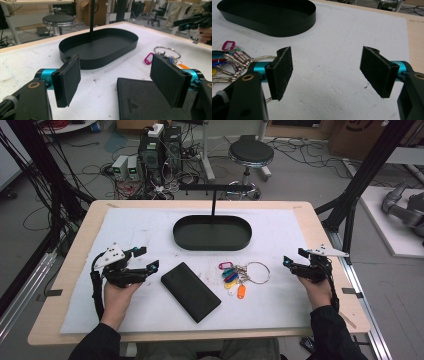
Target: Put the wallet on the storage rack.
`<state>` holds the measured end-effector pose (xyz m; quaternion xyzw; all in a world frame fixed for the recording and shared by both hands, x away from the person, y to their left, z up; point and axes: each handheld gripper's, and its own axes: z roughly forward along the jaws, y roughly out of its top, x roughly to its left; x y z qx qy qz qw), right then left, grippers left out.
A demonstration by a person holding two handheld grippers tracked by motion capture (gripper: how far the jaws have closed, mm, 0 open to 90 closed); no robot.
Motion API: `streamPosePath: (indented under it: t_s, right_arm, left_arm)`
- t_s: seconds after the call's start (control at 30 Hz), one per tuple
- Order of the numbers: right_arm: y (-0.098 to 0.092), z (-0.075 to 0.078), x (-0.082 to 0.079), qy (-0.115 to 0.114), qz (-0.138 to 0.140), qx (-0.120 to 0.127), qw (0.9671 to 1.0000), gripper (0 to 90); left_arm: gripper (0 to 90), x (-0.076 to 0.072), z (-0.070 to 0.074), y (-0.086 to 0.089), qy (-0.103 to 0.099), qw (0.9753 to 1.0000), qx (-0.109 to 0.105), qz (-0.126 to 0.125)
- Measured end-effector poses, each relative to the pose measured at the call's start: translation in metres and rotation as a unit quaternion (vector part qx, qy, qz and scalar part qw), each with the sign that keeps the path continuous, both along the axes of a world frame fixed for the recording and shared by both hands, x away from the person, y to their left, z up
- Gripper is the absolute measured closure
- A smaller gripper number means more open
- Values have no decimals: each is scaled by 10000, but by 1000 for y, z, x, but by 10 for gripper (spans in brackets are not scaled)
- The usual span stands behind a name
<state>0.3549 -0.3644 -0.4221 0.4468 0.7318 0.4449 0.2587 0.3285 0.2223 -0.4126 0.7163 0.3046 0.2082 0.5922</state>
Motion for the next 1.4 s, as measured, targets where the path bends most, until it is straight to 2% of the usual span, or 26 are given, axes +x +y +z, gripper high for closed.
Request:
streamPosePath:
  t_s: [0.07,0.23,0.33,0.37,0.47,0.53,0.67,0.77,0.8,0.87,1.0,1.07,1.17,1.2,1.3,1.33,1.37,1.4]
  right_arm:
    - [0,0,0,11,-6,-3,10000,268]
    - [0,-1,1,20,8,-17,10000,268]
    - [0,-1,1,39,23,-31,10000,268]
    - [0,-1,1,33,15,-30,10000,268]
    - [-1,0,-1,-9,4,-46,10000,268]
    - [-2,0,-2,-22,-4,-39,10000,269]
    - [-3,0,-3,-11,-23,-32,10000,269]
    - [-4,0,-2,-2,-27,-36,10000,269]
    - [-3,0,-2,2,-23,-45,10000,270]
    - [-3,0,-2,-13,-13,-65,10000,270]
    - [-2,-1,-2,25,13,-71,10000,271]
    - [-1,-1,-2,20,29,-99,9999,271]
    - [0,-1,-2,8,40,-123,9999,272]
    - [0,-1,-2,22,37,-117,9999,272]
    - [1,-1,-2,20,40,-122,9999,273]
    - [1,-1,-2,4,52,-147,9999,273]
    - [1,-1,-2,-3,59,-150,9999,273]
    - [1,-2,-2,2,69,-149,9999,273]
  left_arm:
    - [244,0,0,-2,37,10000,17,-33]
    - [244,5,0,-12,205,9995,210,-134]
    - [253,10,-1,-19,337,9987,243,-287]
    - [252,14,-2,-26,455,9979,266,-373]
    - [262,17,-2,-33,511,9972,323,-442]
    - [271,20,-3,-43,594,9958,429,-552]
    - [295,23,-5,-51,742,9938,489,-671]
    - [315,27,-8,-58,928,9910,558,-792]
    - [321,29,-11,-61,1039,9893,630,-811]
    - [341,31,-13,-63,1167,9880,676,-756]
    - [345,38,-19,-61,1383,9864,613,-643]
    - [355,48,-20,-61,1723,9816,500,-656]
    - [379,53,-19,-62,1784,9812,431,-591]
    - [396,61,-17,-64,1917,9785,516,-555]
    - [396,67,-17,-69,1999,9761,682,-508]
    - [413,71,-18,-72,2143,9720,818,-510]
    - [412,71,-18,-72,2143,9720,818,-510]
    - [413,74,-23,-76,2287,9676,945,-506]
